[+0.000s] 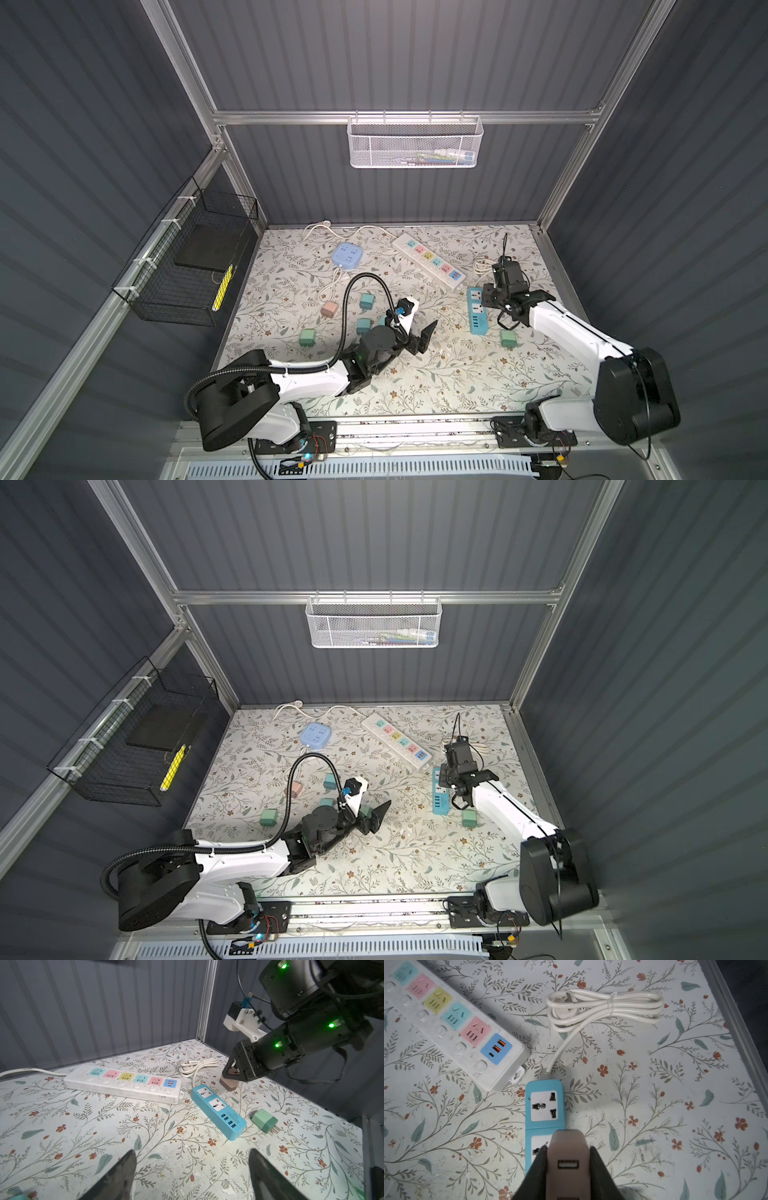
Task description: Insert the plug
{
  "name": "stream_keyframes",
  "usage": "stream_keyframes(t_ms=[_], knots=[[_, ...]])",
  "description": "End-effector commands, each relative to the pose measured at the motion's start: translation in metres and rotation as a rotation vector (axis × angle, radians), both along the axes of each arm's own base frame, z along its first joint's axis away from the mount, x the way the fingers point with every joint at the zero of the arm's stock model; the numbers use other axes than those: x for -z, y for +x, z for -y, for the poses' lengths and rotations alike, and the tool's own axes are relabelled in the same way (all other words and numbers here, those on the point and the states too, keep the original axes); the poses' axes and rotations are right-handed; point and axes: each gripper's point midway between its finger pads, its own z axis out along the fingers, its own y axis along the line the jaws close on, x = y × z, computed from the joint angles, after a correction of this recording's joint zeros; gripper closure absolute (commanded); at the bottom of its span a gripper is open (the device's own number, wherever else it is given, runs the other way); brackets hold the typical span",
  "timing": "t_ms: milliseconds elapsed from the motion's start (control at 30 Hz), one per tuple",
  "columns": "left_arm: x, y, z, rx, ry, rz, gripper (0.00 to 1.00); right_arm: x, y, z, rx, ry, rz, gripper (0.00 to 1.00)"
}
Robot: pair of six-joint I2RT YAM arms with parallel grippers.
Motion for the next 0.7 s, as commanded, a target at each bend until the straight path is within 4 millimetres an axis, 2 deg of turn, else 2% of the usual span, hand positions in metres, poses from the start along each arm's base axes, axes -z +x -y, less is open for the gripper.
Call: stream_keyframes(t_ms=[0, 300, 667], knots=[[-0.010, -0.003, 0.001, 0.009, -0.068, -0.003, 0.16, -0.012, 0.024, -0.007, -0.041, 0.009, 0.061, 0.76], [-0.013, -0.003, 0.001, 0.012, -0.066, 0.009, 0.16, 0.004, 0.034, -0.011, -0.063, -0.006, 0.026, 0.76], [-0.015, -0.001, 0.003, 0.009, -0.064, 0.022, 0.16, 0.008, 0.040, -0.011, -0.062, 0.000, -0.005, 0.77]])
